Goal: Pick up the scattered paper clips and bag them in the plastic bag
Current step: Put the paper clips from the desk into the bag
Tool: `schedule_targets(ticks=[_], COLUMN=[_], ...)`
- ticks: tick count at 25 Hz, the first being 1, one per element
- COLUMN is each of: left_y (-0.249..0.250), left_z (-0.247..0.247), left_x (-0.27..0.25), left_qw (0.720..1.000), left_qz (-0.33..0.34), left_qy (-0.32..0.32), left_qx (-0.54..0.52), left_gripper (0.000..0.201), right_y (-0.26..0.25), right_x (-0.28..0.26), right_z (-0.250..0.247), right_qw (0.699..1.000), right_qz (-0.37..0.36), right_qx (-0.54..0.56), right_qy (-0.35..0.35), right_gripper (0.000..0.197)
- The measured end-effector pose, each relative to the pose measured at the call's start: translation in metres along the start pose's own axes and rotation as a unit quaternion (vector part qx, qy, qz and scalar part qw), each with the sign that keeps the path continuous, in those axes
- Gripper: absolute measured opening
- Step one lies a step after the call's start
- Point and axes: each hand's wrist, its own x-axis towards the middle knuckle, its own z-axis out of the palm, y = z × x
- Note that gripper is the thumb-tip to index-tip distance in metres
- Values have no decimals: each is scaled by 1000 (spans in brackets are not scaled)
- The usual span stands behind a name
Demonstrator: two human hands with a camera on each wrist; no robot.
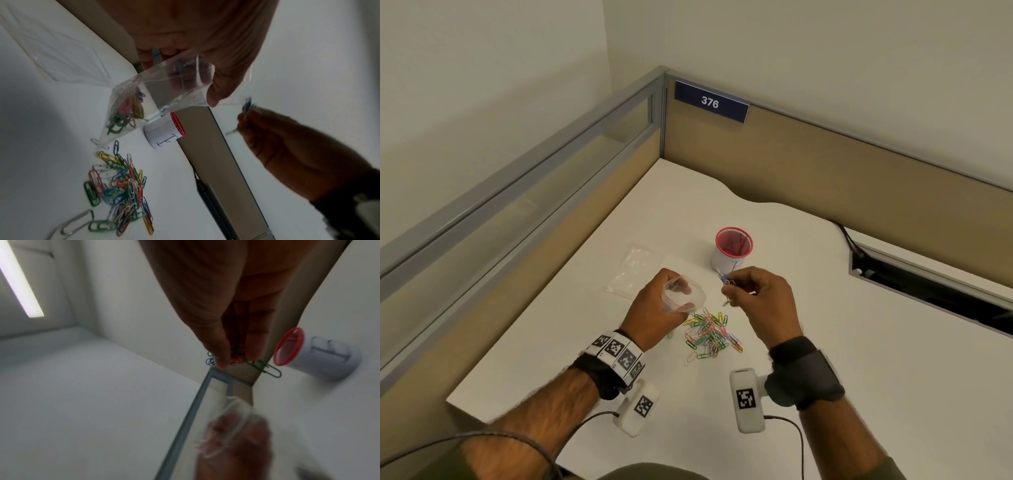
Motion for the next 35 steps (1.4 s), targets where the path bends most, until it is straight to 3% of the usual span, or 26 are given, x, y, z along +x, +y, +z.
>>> schedule_targets(ticks=[4,9,14,17,19,21,24,26,30,35], left_y=[2,11,7,3,0,-5,-10,-13,-15,-11], left_z=[8,9,0,-7,-12,-17,-21,-23,-21,-18], left_x=[4,5,4,2,-1,-1,2,5,10,7], left_qw=[1000,1000,1000,1000,1000,1000,999,999,999,999], left_qz=[18,22,24,20,16,7,-2,-13,-7,-5], left_qy=[-13,-18,-8,3,9,19,30,32,28,24], left_qx=[2,-7,-5,-16,-23,-22,-21,-22,-38,-33], left_gripper=[38,40,36,36,36,36,35,35,36,36], right_y=[-36,-35,-23,27,68,95,104,104,105,107], right_x=[1,-1,8,23,27,22,12,10,10,12], right_z=[9,26,15,11,18,34,55,66,72,66], right_qw=[995,997,995,998,980,945,904,888,882,877], right_qz=[-28,-39,-40,20,81,115,87,44,-8,11], right_qx=[92,52,82,-37,-180,-278,-334,-372,-414,-428], right_qy=[-7,-44,34,39,-25,-127,-253,-267,-223,-218], right_gripper=[13,9,10,9,13,36,71,63,20,15])
